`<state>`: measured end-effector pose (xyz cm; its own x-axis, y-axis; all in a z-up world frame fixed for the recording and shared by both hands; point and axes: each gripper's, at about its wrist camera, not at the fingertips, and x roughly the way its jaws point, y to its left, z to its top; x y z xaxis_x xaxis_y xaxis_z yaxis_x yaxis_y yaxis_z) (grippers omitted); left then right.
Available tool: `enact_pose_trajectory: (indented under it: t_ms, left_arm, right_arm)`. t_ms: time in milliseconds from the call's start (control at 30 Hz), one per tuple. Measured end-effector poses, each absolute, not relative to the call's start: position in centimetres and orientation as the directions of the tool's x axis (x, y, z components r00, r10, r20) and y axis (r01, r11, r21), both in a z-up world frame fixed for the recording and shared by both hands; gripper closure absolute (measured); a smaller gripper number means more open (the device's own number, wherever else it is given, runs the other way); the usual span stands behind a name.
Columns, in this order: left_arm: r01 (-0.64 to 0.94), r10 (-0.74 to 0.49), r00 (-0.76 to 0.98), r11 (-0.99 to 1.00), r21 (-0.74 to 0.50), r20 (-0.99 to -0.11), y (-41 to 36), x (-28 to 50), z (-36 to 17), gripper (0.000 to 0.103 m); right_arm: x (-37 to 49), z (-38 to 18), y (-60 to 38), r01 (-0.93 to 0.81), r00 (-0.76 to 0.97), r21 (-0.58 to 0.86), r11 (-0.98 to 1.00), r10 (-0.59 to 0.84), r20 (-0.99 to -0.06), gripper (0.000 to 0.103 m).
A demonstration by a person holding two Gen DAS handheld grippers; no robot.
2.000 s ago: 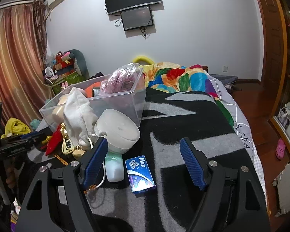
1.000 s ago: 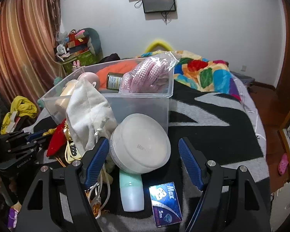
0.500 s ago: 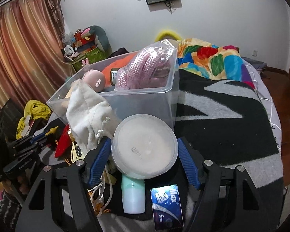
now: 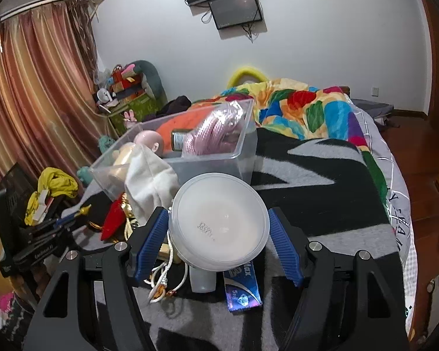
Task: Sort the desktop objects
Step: 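Lift the yellow gourd and white container toward the clear box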
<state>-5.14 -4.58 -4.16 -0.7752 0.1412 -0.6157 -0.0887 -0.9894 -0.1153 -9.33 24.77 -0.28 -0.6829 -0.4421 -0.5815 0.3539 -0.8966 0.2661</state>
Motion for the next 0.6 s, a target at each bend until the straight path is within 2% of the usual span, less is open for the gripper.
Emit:
enact_pose_trajectory:
  t_ms: [233,600]
  left_arm:
    - [-0.153,0.192,-0.801,-0.981,-0.116,-0.568,-3.3,-2.8,-1.5,0.084]
    - [-0.174,0.247,-0.832,-0.967,-0.188,-0.497,-4.1,-3.2,2.4,0.084]
  right_arm:
    - [-8.2,1.3,24.8,0.374,-0.705,0.240,-0.896,-0.443,-0.554,0.036]
    - [-8.8,3.4,23.6,0.413,-0.722,0.214,-0.885,-0.462,-0.516,0.036]
